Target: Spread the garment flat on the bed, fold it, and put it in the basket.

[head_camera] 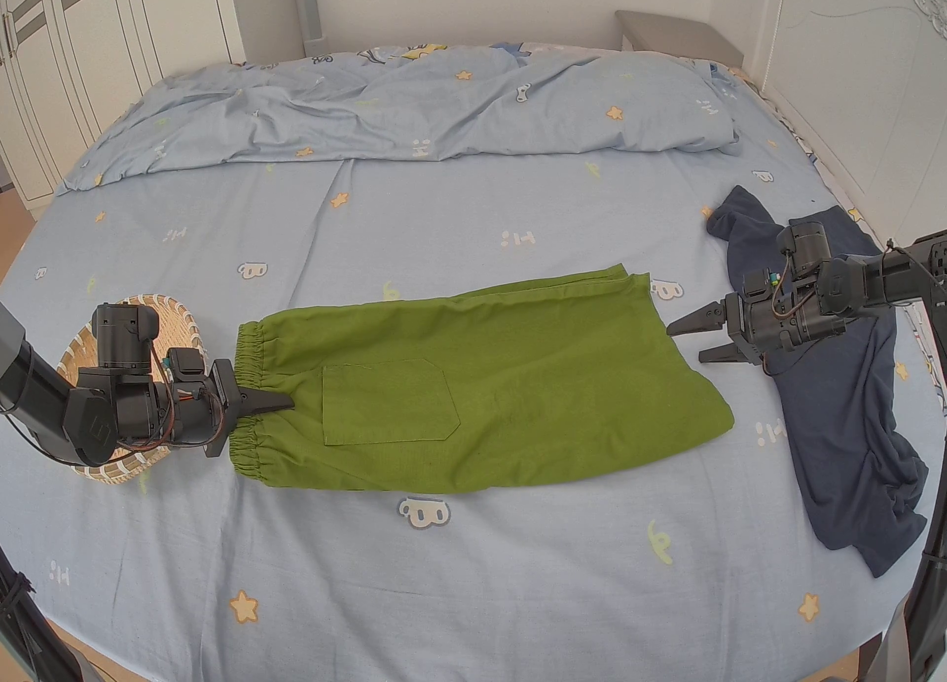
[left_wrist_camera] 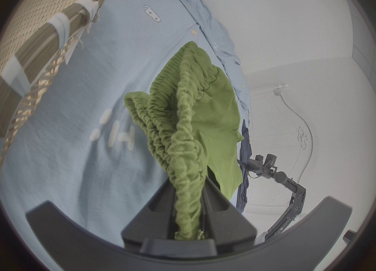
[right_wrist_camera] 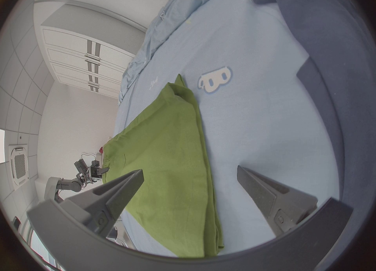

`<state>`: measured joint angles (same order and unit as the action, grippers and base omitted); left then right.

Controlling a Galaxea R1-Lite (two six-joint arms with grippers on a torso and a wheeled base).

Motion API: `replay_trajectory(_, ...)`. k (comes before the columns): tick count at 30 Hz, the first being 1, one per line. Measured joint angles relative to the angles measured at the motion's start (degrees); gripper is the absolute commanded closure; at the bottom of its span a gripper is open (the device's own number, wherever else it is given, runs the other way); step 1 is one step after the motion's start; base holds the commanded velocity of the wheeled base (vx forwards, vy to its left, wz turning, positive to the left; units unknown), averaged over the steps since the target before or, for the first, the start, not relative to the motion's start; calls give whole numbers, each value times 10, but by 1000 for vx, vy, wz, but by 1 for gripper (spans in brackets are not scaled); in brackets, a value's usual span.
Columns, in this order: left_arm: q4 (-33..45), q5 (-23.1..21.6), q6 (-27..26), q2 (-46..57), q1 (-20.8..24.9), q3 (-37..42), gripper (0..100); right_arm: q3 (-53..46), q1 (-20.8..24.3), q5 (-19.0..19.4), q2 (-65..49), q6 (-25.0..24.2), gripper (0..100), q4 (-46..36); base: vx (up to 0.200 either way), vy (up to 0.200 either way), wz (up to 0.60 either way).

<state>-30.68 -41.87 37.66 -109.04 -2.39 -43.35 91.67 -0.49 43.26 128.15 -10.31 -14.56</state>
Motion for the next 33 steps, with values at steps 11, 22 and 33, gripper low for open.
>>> replay_trajectory(11, 1, 1, -4, 4, 2, 5, 100, 54, 27, 1, 53, 7, 0, -22, 0, 0, 0)
replay_trajectory(22, 1, 0, -4, 11, 3, 6, 100, 49, 60, 4, 70, 12, 100, -20, 0, 0, 0)
replay_trajectory(33, 2, 0, -4, 12, 4, 6, 100, 40, 47, 19, 70, 20, 100, -25, 0, 0, 0)
